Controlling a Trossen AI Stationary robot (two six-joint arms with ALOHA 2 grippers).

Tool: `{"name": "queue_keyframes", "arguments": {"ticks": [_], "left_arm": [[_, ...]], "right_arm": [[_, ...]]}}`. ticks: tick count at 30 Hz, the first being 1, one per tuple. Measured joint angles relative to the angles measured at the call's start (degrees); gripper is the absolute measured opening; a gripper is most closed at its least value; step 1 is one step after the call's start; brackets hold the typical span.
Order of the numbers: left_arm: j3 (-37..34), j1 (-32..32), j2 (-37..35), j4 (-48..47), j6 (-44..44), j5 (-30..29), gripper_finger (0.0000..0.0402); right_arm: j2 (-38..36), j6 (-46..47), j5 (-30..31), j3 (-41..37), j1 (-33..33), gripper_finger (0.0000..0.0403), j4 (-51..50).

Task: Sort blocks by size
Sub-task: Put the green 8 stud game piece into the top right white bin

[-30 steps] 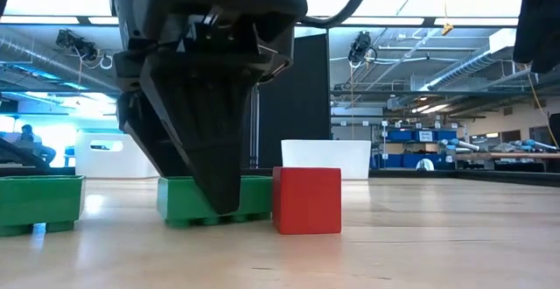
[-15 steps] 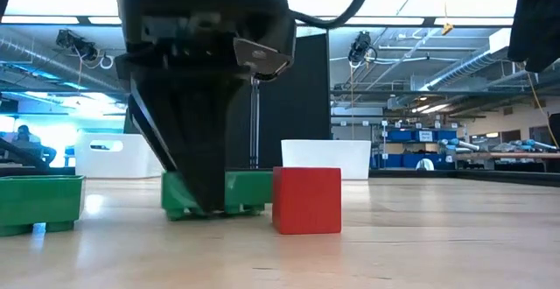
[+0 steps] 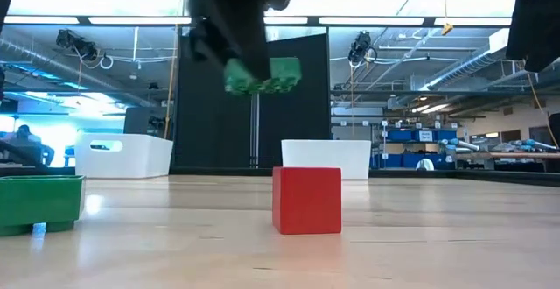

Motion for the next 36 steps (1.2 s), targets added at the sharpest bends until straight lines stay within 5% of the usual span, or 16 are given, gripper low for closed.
{"name": "queue_keyframes", "arguments": {"ticks": [10,23,30,36], "left_arm": [[0.0,19.4,-3.3,2.7,20.5,5.1,0.0146],[0.7,46.2,-0.3,23.9,34.6,19.3,0.0147],[13.7,51.5,11.1,24.1,38.2,24.1,0.0147],[24.9,52.1,20.1,14.0,40.0,23.0,0.0148]], "right_arm": [[0.0,4.8,-0.3,0.0,-0.9,0.0194,-0.3],[-0.3,12.4,-3.1,-0.1,-7.2,0.0206,-8.6],[-1.6,13.1,-3.1,-0.1,-11.6,0.0207,-9.4],[-2.1,13.3,-3.1,0.0,-13.2,0.0211,-9.4]]}}
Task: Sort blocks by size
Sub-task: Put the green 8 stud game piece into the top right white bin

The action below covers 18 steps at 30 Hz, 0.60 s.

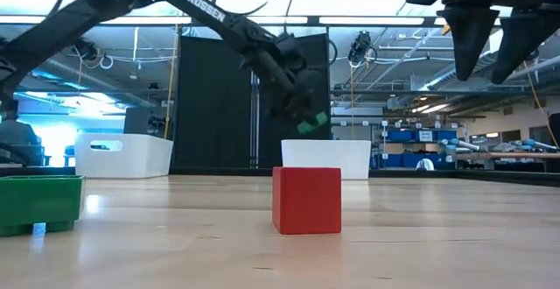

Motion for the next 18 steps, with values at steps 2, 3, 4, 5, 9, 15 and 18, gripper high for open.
{"name": "queue_keyframes", "arguments": {"ticks": [2,3,4,5,9,15,18], "left_arm": [[1.0,0.2,1.1,-3.4,0.8,-1.4,0.0148],[1.0,0.3,1.3,-4.6,1.4,-3.0,0.0149],[1.0,0.4,1.6,-5.3,2.3,-5.2,0.0151],[1.0,0.5,1.8,-5.3,2.9,-6.9,0.0153],[1.1,1.3,3.2,-3.6,5.1,-6.5,0.016],[1.1,1.1,5.9,-4.5,4.4,-3.7,0.0161],[1.1,0.9,6.0,-5.1,3.7,-4.1,0.0162]], "right_arm": [[0.0,0.6,0.0,0.0,-0.1,0.0209,0.2],[0.0,1.3,0.0,0.0,-0.1,0.0209,0.3],[0.0,2.1,0.0,0.0,-0.1,0.0208,0.3],[0.0,2.8,0.0,0.0,-0.1,0.0208,0.4],[0.0,3.3,0.0,0.0,-0.2,0.021,0.5],[0.0,3.3,0.0,0.0,-0.5,0.0213,0.8],[0.0,3.0,0.0,0.0,-0.5,0.0211,1.1]]}}
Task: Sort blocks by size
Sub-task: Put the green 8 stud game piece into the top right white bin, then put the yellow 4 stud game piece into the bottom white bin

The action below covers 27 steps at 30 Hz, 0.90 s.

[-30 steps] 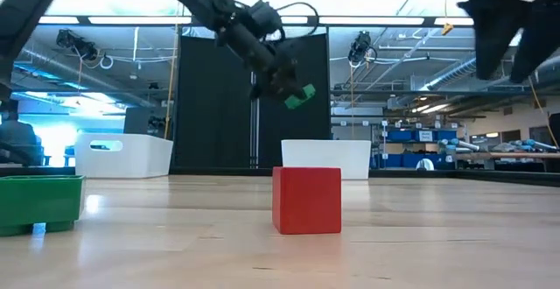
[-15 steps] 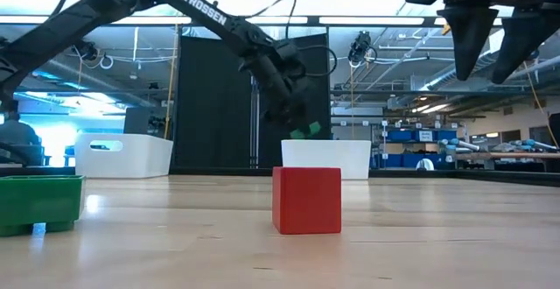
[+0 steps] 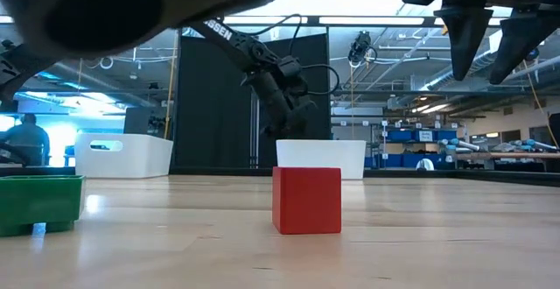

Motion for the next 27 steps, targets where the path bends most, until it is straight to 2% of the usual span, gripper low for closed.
{"name": "queue_keyframes", "arguments": {"ticks": [16,27], "left_arm": [[0.0,-0.2,0.0,1.9,-1.5,-0.7,0.0165],[0.0,-0.2,0.0,3.2,-1.7,-0.7,0.0235]], "right_arm": [[0.0,0.3,0.0,0.0,0.5,0.0212,0.7],[0.0,0.2,0.0,0.0,0.5,0.022,0.0]]}}
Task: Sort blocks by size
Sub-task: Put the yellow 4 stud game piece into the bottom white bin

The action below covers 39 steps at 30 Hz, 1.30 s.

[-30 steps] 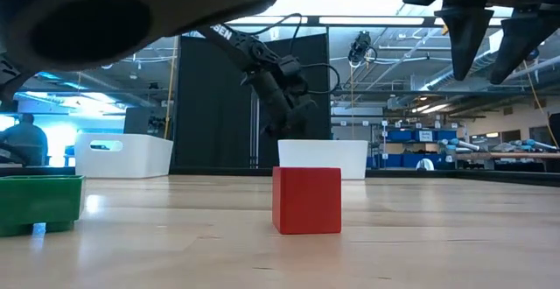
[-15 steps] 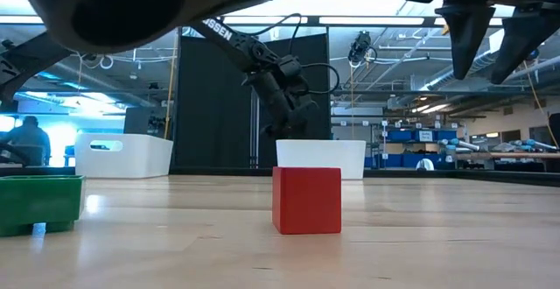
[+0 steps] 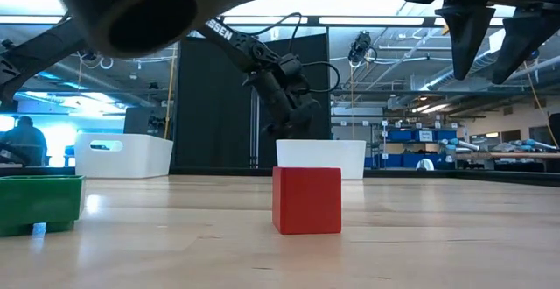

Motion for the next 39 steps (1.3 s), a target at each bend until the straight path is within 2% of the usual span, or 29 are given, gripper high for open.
{"name": "queue_keyframes", "arguments": {"ticks": [4,10,18,22,25,27,33,39], "left_arm": [[2.0,0.0,0.0,-1.9,0.0,0.0,0.0244],[10.1,0.0,0.0,-8.0,1.4,-0.7,0.0244],[22.5,-1.7,-0.1,-25.5,6.2,-0.2,0.0244],[22.5,-4.7,-2.4,-29.8,7.6,3.4,0.0244],[17.6,-7.4,-6.4,-27.8,6.1,3.3,0.0244],[10.9,-9.2,-10.5,-23.2,3.5,2.4,0.0244],[-17.5,-14.8,-28.8,-2.8,-4.9,-5.0,0.0244],[-42.8,-24.3,-47.0,13.9,-14.4,-11.8,0.0244]], "right_arm": [[0.0,-0.2,0.0,0.0,0.0,0.0218,0.0],[0.0,0.0,0.0,0.0,0.0,0.0215,0.0],[0.0,-0.4,-0.4,0.0,0.0,0.0215,-0.1],[0.0,-2.1,-0.4,0.0,0.4,0.0205,-0.2],[0.0,-2.8,-0.4,0.0,1.8,0.0196,-0.2],[-0.2,-1.8,-0.4,0.0,3.3,0.0192,-0.8],[-2.6,0.6,0.1,0.0,9.5,0.0191,-3.0],[-5.6,-4.5,0.0,0.0,13.2,0.0195,-3.0]]}}
